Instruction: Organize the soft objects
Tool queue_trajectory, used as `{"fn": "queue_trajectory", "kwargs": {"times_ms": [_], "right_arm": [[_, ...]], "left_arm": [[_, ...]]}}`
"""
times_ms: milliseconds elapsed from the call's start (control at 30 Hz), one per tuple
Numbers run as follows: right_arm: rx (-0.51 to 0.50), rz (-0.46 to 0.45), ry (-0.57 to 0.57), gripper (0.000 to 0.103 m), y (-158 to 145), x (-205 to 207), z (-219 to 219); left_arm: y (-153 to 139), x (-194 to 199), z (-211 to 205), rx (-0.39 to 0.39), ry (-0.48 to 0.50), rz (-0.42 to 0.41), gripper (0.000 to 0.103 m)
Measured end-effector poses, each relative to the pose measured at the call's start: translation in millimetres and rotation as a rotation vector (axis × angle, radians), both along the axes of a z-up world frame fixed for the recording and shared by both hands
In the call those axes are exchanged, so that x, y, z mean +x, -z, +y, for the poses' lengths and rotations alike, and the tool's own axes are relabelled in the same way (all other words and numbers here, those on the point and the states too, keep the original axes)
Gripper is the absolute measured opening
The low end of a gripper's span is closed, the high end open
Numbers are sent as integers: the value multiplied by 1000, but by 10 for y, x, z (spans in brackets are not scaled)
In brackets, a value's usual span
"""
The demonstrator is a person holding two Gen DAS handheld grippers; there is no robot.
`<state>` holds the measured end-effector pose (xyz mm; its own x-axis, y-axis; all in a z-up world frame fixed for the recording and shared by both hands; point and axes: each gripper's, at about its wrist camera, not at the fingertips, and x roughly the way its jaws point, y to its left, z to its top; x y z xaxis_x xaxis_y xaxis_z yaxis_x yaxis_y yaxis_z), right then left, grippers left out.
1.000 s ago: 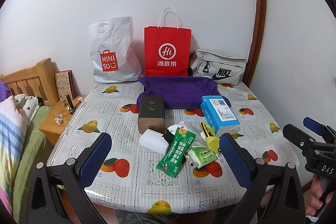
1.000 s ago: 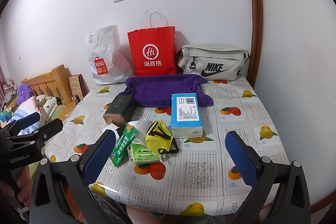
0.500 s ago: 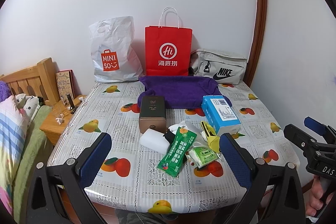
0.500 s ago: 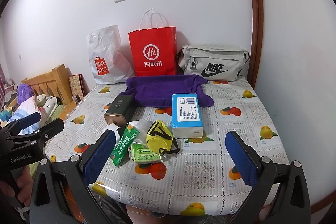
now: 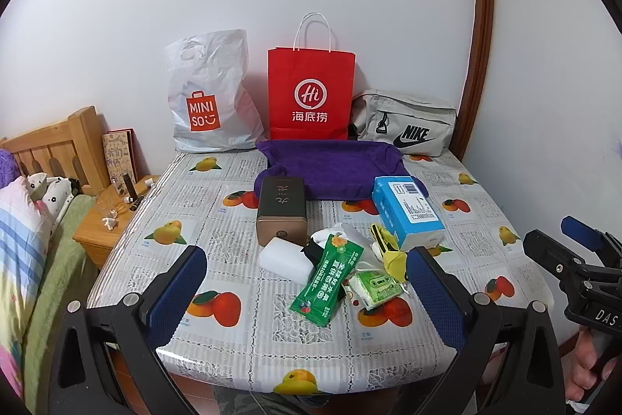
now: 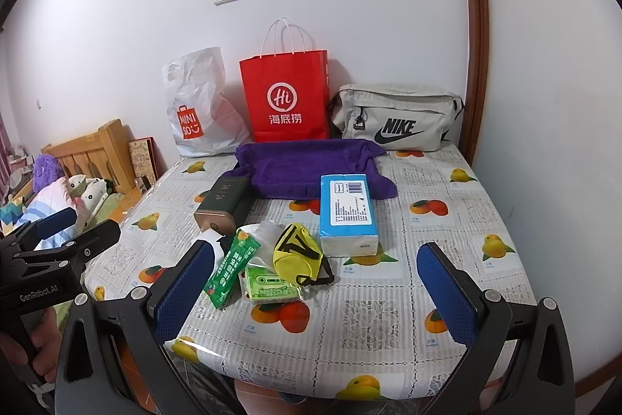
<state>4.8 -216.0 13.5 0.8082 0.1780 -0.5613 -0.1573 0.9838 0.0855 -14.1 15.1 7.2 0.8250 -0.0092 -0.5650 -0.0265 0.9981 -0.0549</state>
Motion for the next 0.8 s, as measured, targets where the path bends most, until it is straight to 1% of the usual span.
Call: {"fn": "queue_trajectory", "kwargs": {"times_ms": [233,400,467,600,667,800], "right_arm": [[3,-7,0,103,11,-5,5],[9,-17,-8,103,16,-13,2],[5,-17,-9,103,28,7,-11],[20,2,2,103,88,99,-65],[25,16,8,103,139,160,-90],[37,40,6,103,262,263,-112]], "left_arm": [[7,0,17,0,2,6,103],[98,60,20,10,-4,32,103],[145,102,-33,16,-3,42,103],[267,217,-8,16,-8,81,103],[358,287,6,10,-4,108,103],[544,405,3,25,2,144,103]]}}
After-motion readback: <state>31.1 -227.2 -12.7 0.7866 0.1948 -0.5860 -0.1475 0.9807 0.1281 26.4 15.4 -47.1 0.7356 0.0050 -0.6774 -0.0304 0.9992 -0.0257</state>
